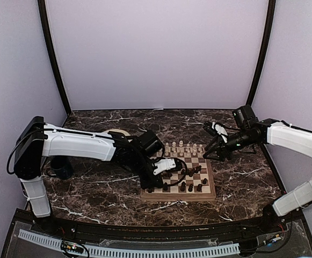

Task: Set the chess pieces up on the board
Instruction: Adjust the pawn at g7.

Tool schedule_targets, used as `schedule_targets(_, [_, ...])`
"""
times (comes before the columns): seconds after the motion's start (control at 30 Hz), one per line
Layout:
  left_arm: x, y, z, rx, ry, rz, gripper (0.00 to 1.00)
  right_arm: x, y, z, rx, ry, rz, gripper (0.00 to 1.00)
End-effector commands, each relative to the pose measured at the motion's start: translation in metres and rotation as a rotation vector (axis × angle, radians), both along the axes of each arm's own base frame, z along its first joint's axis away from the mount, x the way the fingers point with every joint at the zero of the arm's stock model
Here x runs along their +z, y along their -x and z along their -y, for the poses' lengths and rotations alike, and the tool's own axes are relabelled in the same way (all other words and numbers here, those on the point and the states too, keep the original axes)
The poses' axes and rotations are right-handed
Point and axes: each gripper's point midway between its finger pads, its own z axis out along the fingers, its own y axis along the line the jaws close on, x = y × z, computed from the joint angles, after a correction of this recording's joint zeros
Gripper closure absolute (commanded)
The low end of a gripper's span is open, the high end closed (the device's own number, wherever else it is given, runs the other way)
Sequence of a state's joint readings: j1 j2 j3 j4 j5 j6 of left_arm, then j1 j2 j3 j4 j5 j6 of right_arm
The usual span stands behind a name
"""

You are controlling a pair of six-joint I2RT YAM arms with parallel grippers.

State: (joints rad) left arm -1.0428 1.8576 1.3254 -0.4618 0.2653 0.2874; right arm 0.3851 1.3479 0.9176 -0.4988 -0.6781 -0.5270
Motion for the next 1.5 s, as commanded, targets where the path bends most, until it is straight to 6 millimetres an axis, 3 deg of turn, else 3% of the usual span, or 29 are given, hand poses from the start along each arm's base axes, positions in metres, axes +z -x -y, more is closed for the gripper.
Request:
schedule_targets(0.0, [-0.003, -0.004, -0.004, 0.004, -0.051, 0.028, 1.00, 0.002, 0.001, 0.002, 0.002, 0.000, 0.022, 0.56])
schedule_targets(0.5, [-0.010, -0.018, -0.001, 0.024, -0.083, 0.078, 1.00, 0.001, 0.001, 0.002, 0.004, 0.003, 0.023, 0.56])
schedule_targets(1.47, [-0.012, -0.023, 0.000, 0.047, -0.087, 0.091, 0.99, 0.002, 0.001, 0.003, 0.004, 0.001, 0.025, 0.56])
